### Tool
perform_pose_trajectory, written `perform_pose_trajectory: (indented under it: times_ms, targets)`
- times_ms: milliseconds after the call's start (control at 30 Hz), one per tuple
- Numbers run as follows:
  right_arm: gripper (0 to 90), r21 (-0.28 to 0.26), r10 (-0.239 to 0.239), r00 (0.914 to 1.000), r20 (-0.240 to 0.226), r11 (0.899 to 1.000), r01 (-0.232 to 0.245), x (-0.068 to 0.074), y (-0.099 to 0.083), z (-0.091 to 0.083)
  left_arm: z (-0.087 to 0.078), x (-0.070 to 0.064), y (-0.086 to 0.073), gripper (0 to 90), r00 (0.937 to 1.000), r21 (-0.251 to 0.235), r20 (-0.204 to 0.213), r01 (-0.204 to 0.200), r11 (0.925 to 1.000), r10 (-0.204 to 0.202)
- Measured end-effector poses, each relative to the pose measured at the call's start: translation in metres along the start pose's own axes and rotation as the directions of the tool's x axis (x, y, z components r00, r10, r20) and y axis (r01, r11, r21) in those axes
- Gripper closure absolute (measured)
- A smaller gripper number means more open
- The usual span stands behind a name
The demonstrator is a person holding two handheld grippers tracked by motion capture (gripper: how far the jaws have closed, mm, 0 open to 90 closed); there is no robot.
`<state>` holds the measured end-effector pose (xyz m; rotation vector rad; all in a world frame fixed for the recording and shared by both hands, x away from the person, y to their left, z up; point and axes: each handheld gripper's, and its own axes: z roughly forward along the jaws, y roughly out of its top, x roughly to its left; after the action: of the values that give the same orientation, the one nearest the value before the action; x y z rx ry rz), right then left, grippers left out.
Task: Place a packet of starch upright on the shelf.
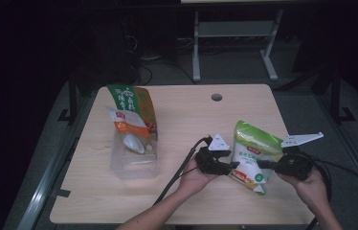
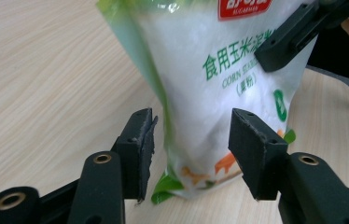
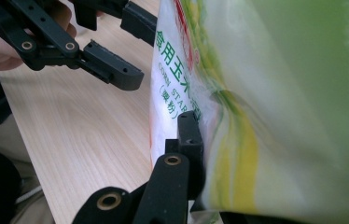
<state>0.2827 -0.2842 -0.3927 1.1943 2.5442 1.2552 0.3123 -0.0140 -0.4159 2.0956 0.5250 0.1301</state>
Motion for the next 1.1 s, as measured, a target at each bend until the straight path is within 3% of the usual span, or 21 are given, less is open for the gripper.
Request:
perform_pose_trajectory:
  times_ms: [300,500,1100]
  targets:
    - [90.0,-0.016,-0.019,0.9998,0.007,1.000,0.019,0.008,0.011,0.000,-0.019,-0.005,-0.010,45.1,0.9998,0.004,-0.014,-0.017,0.9999,0.017]
    - [90.0,-0.014,-0.037,0.9992,0.010,0.999,0.038,0.014,0.022,0.002,-0.034,-0.011,-0.020,43.0,0.9982,0.018,-0.024,-0.055,0.9983,0.056]
    - [90.0,-0.006,-0.090,0.9959,-0.013,0.996,0.090,0.031,0.063,0.022,-0.065,-0.016,-0.052,37.0,0.9951,0.033,-0.051,-0.083,0.9960,0.085]
